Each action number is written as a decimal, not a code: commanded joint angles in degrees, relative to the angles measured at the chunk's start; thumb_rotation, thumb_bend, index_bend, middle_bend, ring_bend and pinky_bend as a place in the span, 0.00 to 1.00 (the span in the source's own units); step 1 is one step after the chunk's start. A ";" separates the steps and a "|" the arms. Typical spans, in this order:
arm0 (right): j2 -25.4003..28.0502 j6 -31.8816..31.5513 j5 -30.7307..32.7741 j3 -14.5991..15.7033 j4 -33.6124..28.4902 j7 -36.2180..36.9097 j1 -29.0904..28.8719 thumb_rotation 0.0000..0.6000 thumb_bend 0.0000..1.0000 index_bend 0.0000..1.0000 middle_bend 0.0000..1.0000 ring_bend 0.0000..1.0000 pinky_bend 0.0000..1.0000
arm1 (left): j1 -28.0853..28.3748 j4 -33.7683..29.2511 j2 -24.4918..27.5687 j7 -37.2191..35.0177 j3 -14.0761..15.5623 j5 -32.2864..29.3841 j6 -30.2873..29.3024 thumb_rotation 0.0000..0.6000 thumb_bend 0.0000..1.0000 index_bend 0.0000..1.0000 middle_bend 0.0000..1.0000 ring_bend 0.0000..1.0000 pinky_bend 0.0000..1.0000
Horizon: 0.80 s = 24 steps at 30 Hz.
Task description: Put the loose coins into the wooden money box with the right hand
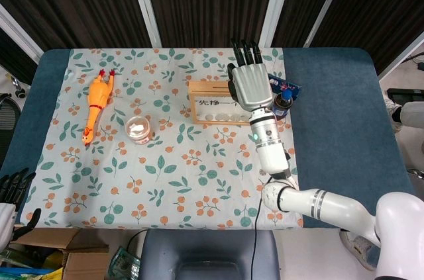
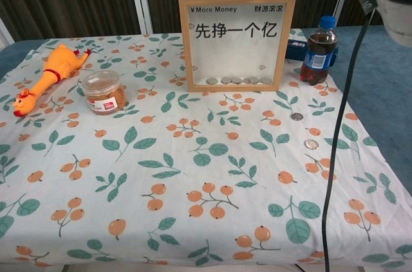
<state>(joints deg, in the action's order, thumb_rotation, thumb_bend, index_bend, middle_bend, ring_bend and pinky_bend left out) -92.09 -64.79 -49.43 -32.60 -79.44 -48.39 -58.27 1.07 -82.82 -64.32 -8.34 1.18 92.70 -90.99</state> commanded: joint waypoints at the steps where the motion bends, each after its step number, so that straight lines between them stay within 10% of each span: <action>1: -1.12 1.16 2.84 0.83 2.52 -0.24 -1.54 1.00 0.63 0.72 0.15 0.00 0.00 | 0.03 0.05 0.00 -0.05 -0.08 -0.20 0.12 1.00 0.41 0.00 0.00 0.00 0.00; 24: -0.17 3.24 7.80 7.53 8.14 -2.08 -3.92 1.00 0.63 0.69 0.15 0.00 0.00 | 0.94 0.40 0.00 -0.28 0.05 0.30 0.95 1.00 0.44 0.00 0.00 0.00 0.00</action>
<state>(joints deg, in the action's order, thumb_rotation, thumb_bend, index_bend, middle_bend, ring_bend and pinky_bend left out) -92.15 -61.60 -41.74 -25.18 -71.40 -50.51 -62.10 2.03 -82.42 -64.32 -8.59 1.26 93.03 -90.01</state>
